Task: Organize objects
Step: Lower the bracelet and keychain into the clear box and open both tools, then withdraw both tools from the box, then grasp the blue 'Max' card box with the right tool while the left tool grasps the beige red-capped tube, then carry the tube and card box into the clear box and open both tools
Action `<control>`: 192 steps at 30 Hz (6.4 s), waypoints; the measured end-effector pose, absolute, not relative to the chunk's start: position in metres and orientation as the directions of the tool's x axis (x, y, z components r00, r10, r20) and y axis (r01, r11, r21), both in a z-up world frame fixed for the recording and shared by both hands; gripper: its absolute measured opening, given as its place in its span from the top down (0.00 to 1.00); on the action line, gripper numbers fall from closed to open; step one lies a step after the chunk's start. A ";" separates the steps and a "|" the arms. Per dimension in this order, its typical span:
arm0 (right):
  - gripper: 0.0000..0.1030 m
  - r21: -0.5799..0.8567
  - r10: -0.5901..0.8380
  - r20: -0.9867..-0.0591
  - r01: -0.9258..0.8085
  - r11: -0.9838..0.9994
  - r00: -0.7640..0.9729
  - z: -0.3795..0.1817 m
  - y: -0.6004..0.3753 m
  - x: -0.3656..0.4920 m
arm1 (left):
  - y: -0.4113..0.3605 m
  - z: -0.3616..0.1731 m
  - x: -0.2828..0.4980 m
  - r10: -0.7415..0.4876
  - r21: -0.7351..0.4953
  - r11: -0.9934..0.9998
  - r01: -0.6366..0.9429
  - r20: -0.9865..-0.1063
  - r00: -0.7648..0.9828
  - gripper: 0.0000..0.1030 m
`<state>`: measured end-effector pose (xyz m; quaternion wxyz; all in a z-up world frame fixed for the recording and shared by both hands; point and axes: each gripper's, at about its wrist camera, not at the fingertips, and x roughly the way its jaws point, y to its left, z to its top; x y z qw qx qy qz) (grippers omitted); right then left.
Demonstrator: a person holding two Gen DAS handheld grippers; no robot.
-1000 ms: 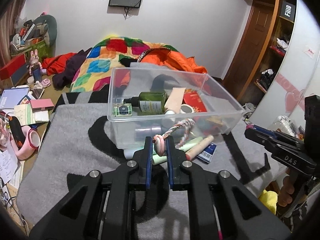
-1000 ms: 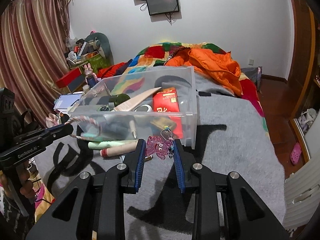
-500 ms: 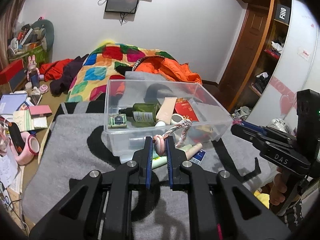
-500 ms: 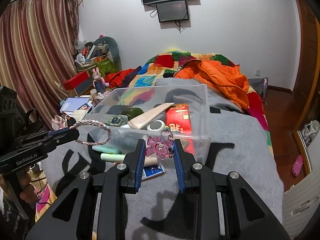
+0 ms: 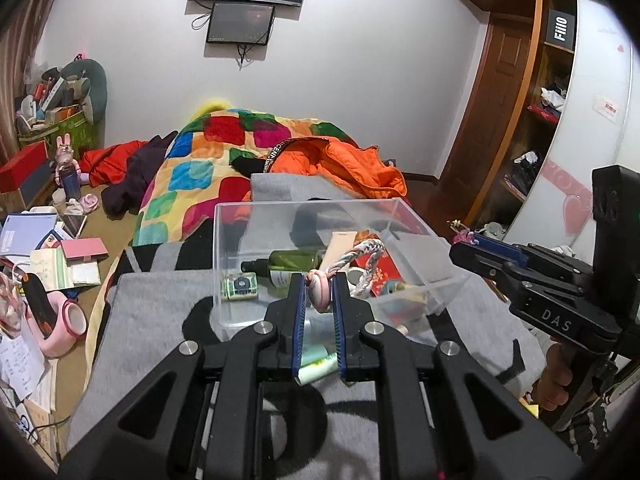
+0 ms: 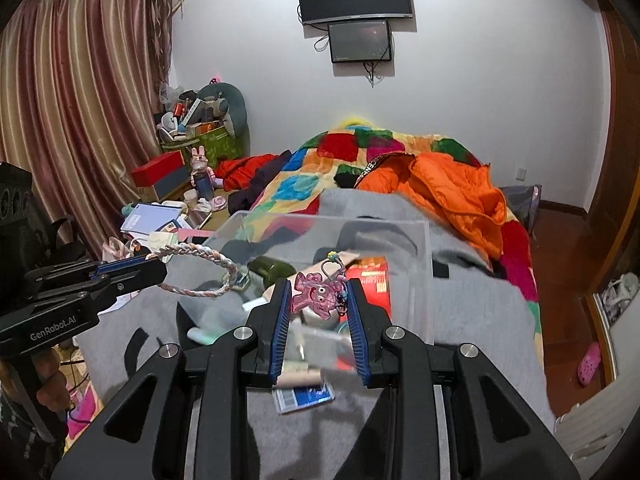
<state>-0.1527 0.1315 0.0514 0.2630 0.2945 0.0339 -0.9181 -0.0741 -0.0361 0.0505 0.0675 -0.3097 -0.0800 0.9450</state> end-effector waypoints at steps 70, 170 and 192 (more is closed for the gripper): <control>0.31 0.076 -0.377 -0.739 0.486 -0.871 -0.558 -0.031 0.131 -0.148 | -0.045 -0.037 -0.058 0.132 -0.169 -0.986 -0.004 -0.755 -0.642 0.37; 0.53 0.141 -0.430 -0.710 0.486 -0.862 -0.557 -0.032 0.161 -0.125 | 0.035 -0.039 -0.061 0.349 -0.260 -0.937 -0.235 -0.744 -0.569 0.86; 0.53 0.107 -0.469 -0.625 0.526 -0.844 -0.624 0.019 0.136 -0.137 | 0.011 0.022 -0.072 0.351 -0.282 -0.934 -0.218 -0.622 -0.700 0.86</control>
